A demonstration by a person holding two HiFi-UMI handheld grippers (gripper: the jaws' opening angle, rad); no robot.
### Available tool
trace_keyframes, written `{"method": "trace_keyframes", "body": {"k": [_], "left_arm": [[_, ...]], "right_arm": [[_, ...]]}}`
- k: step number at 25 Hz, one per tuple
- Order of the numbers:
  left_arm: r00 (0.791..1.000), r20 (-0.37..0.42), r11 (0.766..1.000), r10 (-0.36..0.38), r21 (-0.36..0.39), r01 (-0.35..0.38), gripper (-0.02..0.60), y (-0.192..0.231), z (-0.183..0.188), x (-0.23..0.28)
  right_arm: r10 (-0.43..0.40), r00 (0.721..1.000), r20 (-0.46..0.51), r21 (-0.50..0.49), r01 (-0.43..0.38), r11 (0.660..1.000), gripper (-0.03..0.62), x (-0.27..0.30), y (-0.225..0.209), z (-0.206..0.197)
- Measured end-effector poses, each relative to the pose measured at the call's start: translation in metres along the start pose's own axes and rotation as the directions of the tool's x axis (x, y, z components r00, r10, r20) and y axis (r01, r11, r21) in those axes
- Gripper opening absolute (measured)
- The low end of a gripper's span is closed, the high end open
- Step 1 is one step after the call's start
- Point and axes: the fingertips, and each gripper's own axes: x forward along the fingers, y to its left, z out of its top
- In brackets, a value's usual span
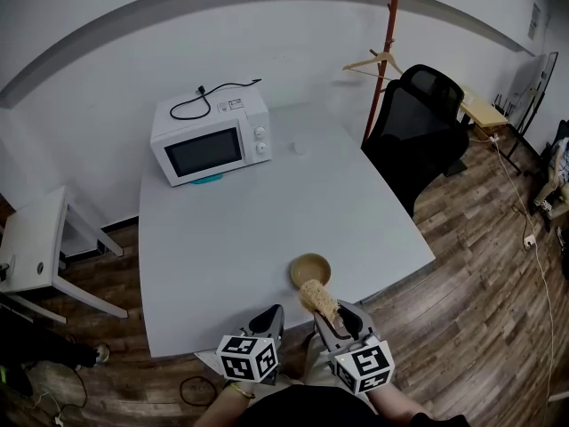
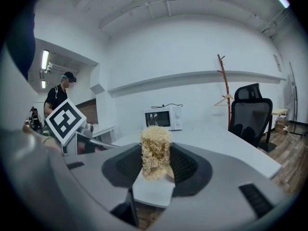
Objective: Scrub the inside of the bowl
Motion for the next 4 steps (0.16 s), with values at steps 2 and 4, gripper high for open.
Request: {"method": "trace_keyframes", "body": {"k": [2, 4], "left_arm": [[1.0, -0.002, 1.0, -0.002, 0.0, 0.002, 0.018, -0.0006, -0.0006, 0.0011], [1.0, -0.004, 1.0, -0.003, 0.0, 0.003, 0.018, -0.0015, -0.0009, 0.002]], "right_arm": [[0.001, 1.0, -0.002, -0.002, -0.001, 1.0, 0.164, 0.0003, -0.0008, -0.0006], [0.003, 1.0, -0.005, -0.002, -0.003, 1.0, 0.164, 0.0006, -0.0016, -0.0013]]}}
